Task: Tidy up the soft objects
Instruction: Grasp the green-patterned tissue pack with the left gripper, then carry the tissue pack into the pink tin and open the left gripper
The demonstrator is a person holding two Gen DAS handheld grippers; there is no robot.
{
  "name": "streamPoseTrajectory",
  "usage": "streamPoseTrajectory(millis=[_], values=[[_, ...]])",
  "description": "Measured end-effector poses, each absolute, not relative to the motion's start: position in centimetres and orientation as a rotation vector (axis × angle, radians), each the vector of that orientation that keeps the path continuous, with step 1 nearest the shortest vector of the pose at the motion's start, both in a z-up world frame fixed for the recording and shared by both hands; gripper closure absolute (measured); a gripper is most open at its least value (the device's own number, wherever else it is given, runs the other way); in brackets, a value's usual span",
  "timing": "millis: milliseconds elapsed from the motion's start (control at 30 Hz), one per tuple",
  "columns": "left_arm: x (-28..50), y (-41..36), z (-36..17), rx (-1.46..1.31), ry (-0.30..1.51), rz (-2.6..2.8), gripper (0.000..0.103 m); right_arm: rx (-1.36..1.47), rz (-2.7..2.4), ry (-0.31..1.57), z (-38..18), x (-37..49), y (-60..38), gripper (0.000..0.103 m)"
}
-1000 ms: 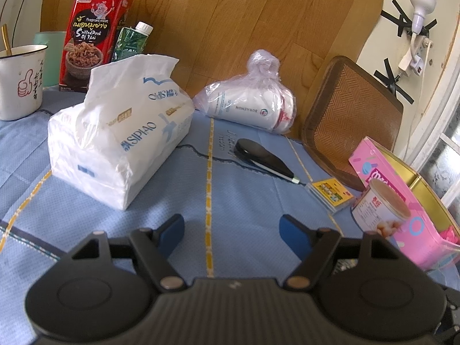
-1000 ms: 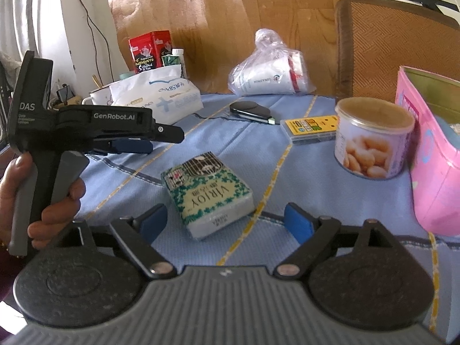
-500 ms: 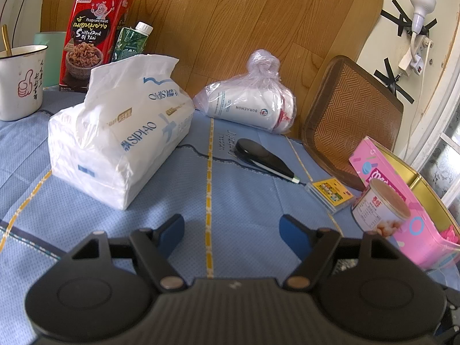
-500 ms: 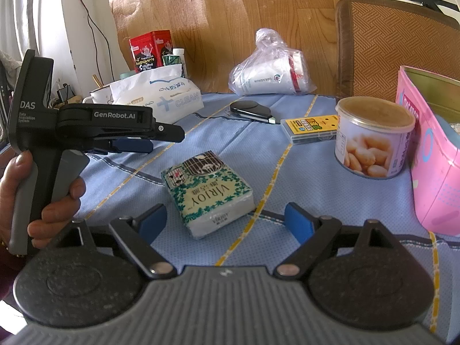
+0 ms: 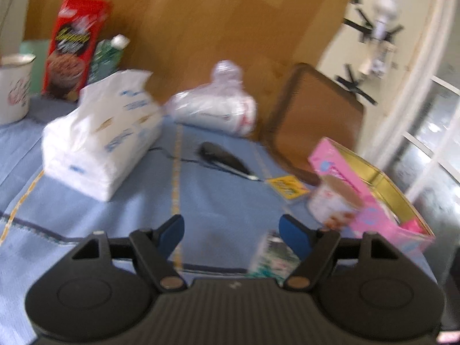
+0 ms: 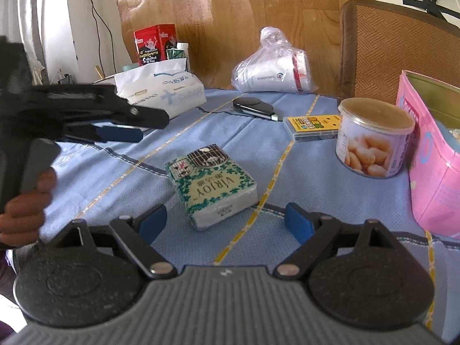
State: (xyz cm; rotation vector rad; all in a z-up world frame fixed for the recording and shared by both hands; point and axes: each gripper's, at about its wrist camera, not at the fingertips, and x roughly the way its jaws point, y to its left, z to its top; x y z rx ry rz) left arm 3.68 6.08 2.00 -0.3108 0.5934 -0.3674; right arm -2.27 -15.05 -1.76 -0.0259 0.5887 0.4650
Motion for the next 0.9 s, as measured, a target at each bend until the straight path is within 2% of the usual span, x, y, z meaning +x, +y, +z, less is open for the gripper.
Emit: streamPoseTrajectory(millis=[67,100,133,167,200,333,467,700,767,833,867,900], values=[[3.7,4.7,2.1,-0.272,0.627,-0.394,0.031,-0.033,0.471,0.587,-1.8,-2.3,-14.9,0.014],[4.1,3.9,1.9,-0.252,0.662,-0.402,0.041,-0.040,0.473,0.583,-1.8,-2.4,-14.8,0.024],[4.6,3.1,1.3,-0.238,0.704,-0.421,0.061,-0.049,0.474,0.578,-1.8,-2.5,-14.7,0.034],[4.9,2.4,0.7,-0.233,0.745,-0.448,0.067,-0.062,0.471,0.571,-1.8,-2.7,-14.6,0.053],[5.0,1.9,0.4,-0.243,0.754,-0.466,0.068,-0.067,0.472,0.566,-1.8,-2.8,-14.6,0.069],[4.4,-0.7,2.2,-0.180,0.720,-0.486,0.069,-0.035,0.430,0.533,-1.5,-3.5,-15.7,0.071],[3.8,-4.1,6.3,-0.107,0.613,-0.567,0.069,-0.045,0.346,0.354,0.5,-5.9,-17.9,0.069],[6.2,-15.1,10.4,0.024,0.512,-0.761,0.068,-0.004,0.090,0.193,3.2,-6.8,-25.2,0.068],[7.4,-18.6,10.5,0.053,0.513,-0.788,0.063,0.015,0.019,0.201,3.4,-5.8,-27.6,0.068],[8.8,-22.0,10.2,0.099,0.503,-0.776,0.044,0.027,-0.024,0.217,3.4,-4.1,-29.7,0.067],[9.5,-23.1,9.8,0.117,0.507,-0.749,0.041,0.018,-0.054,0.231,3.2,-2.7,-30.8,0.067],[10.2,-24.1,9.3,0.127,0.522,-0.715,0.041,0.000,-0.102,0.242,2.8,-1.4,-31.5,0.062]])
